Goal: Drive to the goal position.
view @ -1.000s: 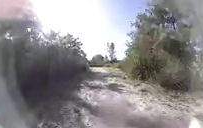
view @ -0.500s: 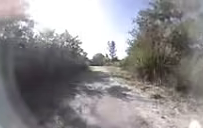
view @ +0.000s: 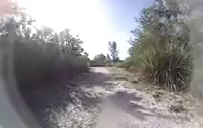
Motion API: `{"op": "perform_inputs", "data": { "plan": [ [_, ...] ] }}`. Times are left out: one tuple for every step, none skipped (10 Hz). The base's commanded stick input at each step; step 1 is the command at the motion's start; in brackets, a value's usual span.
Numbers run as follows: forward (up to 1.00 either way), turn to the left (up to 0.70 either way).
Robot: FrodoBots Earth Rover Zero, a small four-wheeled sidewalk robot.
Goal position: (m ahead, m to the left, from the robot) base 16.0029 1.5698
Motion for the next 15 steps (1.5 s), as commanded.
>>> {"op": "perform_inputs", "data": {
  "plan": [
    [0.85,0.00],
    [0.85,0.00],
    [0.85,0.00],
    [0.85,0.00],
    [0.85,0.00],
    [0.85,0.00],
    [0.85,0.00],
    [0.85,0.00],
    [0.85,0.00],
    [0.85,0.00],
    [0.85,0.00],
    [0.85,0.00],
    [0.85,0.00],
    [0.85,0.00],
    [0.85,0.00]
  ]
}}
